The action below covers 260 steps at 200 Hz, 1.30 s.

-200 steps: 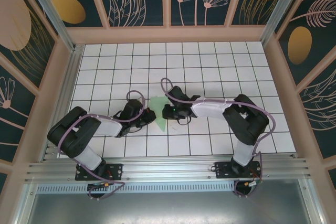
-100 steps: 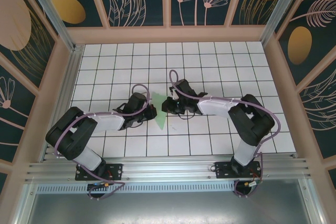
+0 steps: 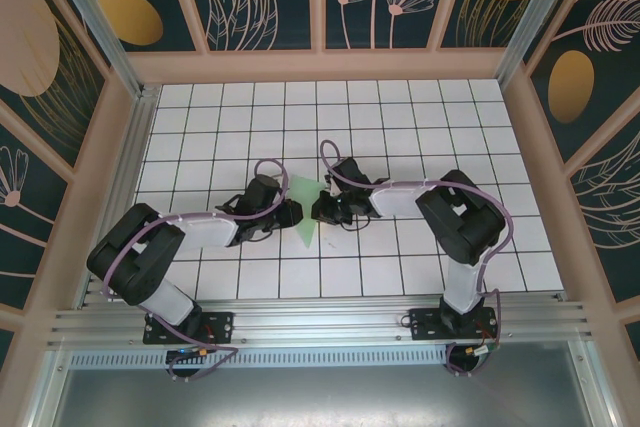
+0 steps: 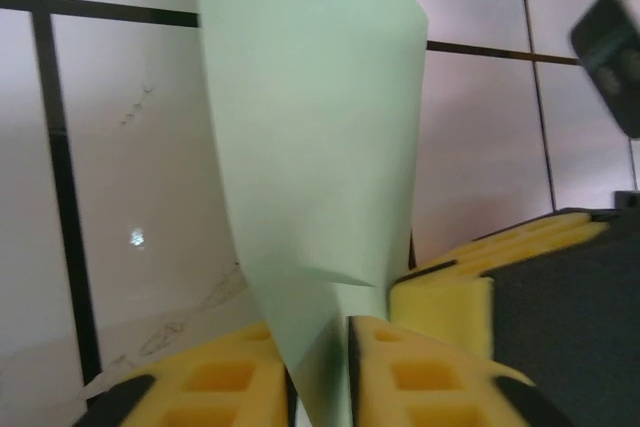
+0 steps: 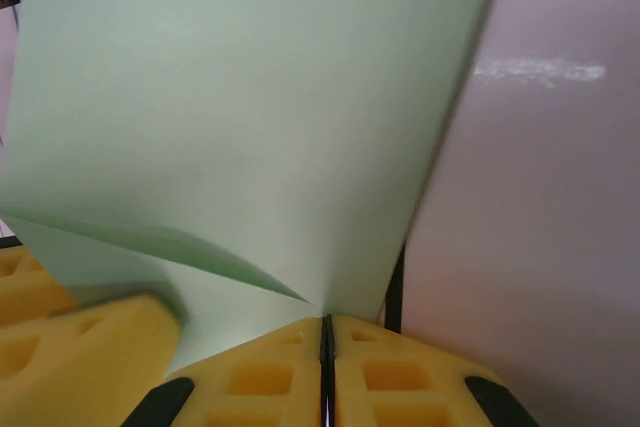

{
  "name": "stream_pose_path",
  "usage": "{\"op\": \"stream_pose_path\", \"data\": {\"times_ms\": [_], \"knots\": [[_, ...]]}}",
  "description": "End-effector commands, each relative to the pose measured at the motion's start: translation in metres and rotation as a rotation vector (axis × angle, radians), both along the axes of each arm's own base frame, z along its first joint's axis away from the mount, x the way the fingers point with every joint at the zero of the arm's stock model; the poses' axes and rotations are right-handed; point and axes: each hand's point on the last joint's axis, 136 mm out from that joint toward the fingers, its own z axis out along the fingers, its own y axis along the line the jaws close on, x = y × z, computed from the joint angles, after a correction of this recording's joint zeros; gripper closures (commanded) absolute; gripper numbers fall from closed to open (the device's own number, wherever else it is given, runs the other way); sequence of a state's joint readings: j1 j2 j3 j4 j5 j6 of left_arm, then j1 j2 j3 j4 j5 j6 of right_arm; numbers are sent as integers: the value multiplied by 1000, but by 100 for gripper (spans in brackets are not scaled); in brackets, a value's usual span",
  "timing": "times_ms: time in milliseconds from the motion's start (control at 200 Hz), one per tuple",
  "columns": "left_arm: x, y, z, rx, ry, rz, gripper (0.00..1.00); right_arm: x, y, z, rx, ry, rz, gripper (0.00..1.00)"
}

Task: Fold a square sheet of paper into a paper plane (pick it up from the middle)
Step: Fold the wing for the fifth time at the center of the table.

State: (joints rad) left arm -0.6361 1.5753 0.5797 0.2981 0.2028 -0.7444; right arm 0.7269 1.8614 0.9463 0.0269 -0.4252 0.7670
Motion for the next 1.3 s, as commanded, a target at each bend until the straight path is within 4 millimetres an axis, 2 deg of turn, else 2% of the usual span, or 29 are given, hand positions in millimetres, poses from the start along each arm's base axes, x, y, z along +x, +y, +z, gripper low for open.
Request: {"op": "stream_pose_path", "data": {"times_ms": [0, 75, 250, 365, 626, 931, 1131, 1296], "knots": [[-6, -12, 14, -137, -20, -6, 68, -5, -5, -15, -16, 59, -35, 88], [-10, -12, 16, -185, -26, 6, 65, -6, -8, -21, -32, 86, -56, 88], [-23, -16, 14, -184, -36, 2, 66, -8, -11, -25, -42, 130, -98, 89], [-31, -19, 13, -176, -41, -8, 70, -9, -13, -28, -46, 156, -125, 89], [-51, -17, -5, -103, -17, -17, 79, -12, -14, -30, -35, 195, -156, 89], [-48, -5, -13, -22, -33, 21, 85, -13, -16, -34, -44, 208, -158, 89], [-51, 2, -19, 13, -23, 21, 80, -14, -17, -37, -48, 216, -158, 89], [-46, 3, -10, 10, -54, 40, 72, -15, -17, -39, -50, 222, -156, 89]]}}
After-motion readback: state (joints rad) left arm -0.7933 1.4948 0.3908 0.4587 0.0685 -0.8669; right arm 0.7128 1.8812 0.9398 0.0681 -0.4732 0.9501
